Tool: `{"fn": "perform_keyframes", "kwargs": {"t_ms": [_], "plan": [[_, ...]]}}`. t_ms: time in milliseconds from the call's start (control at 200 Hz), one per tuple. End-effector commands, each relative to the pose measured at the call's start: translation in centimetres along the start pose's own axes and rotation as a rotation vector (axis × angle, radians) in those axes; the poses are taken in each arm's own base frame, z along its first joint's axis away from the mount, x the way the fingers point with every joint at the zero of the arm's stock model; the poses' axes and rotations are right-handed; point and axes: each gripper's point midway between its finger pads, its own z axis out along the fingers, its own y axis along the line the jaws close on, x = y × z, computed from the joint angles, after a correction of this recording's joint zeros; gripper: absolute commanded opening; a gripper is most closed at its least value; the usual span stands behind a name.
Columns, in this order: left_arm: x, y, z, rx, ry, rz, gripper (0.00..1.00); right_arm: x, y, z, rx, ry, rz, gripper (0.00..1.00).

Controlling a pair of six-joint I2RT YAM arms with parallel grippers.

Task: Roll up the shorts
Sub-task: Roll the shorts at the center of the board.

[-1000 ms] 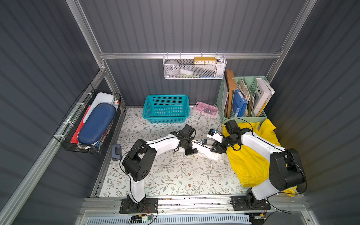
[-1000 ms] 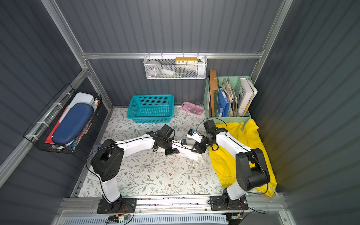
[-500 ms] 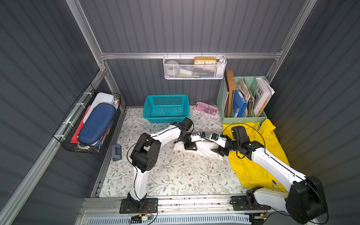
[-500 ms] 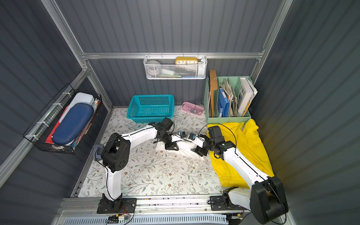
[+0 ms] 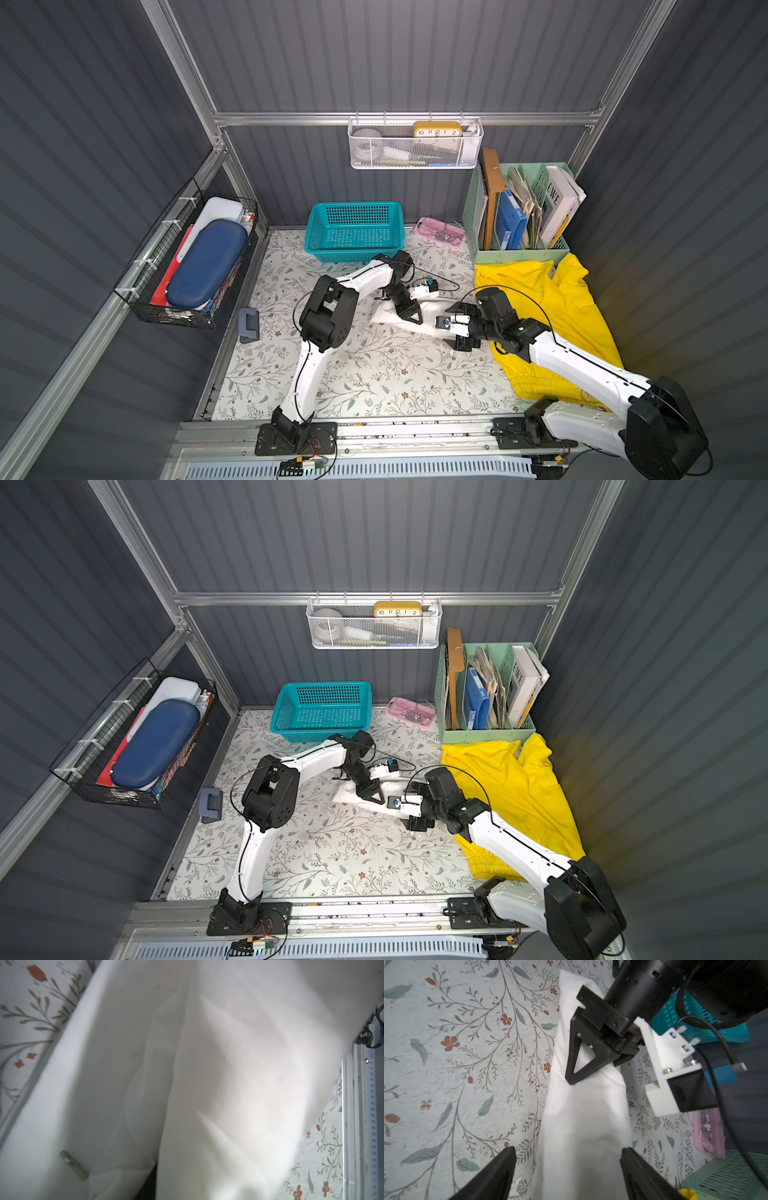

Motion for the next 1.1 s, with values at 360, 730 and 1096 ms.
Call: {"fn": "perform_keyframes", "kwargs": {"t_ms": [360, 730, 1096], "plan": [[3.1, 2.3, 2.9, -0.019, 0.112, -0.055, 0.49, 4.1, -1.5, 5.6, 0.030, 0.188, 0.001, 0.85], [3.7, 2.1, 3.0, -0.028, 0.121, -0.062, 0.73, 6.4, -0.9, 7.4, -0.059, 0.221, 0.107, 0.54], [2.2, 0.6, -0.4, -0.105, 0.022, -0.040, 1.00, 6.1, 0.0, 6.1, -0.218, 0.136, 0.213, 0.00]]}}
